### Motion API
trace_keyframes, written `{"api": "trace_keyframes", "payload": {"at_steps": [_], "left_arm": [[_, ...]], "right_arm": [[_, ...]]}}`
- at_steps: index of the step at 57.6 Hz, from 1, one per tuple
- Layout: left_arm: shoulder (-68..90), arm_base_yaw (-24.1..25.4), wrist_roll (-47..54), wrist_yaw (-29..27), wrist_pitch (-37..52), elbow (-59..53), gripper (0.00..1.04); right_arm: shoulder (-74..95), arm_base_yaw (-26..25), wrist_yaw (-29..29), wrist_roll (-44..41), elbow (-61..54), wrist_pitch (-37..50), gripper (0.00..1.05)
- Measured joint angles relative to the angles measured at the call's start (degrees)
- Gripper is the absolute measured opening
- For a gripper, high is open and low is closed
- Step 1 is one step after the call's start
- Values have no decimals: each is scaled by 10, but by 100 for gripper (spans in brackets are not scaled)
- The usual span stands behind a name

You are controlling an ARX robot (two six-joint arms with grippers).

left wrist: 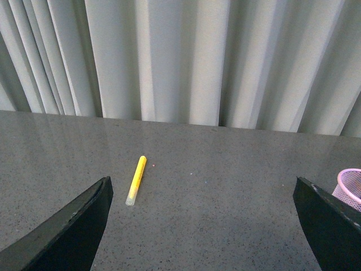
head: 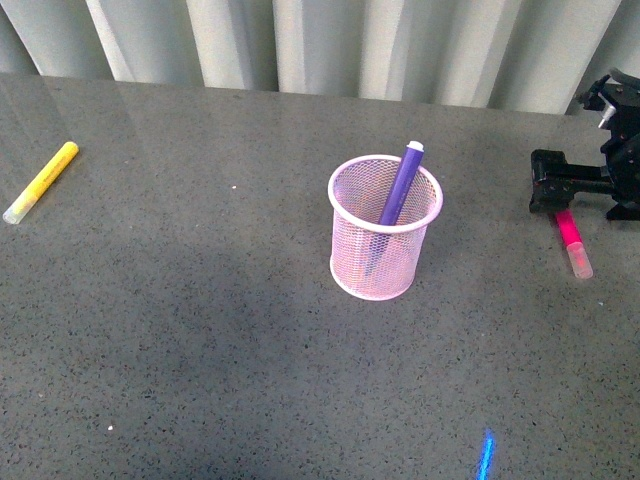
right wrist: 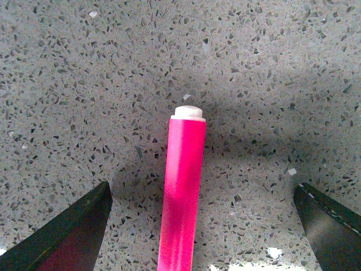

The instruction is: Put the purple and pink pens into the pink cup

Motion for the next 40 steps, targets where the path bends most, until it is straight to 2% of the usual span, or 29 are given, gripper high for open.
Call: {"api": "trace_keyframes", "payload": {"at_steps": [8,20,28,35,40], "left_arm": [[0,0,0,0,0,0,98],[0,0,0,0,0,0,98],[0,0,0,0,0,0,98],[0,0,0,0,0,0,98],[0,0,0,0,0,0,98]], "right_arm": [[8,3,5,-9,15,-16,96],[12,8,-5,-17,23,-17,67],[13,17,-20,-19,19,1,40],[6,28,-20,-14,-16,73,15],[-4,30,4,-5,-41,117,12]]}}
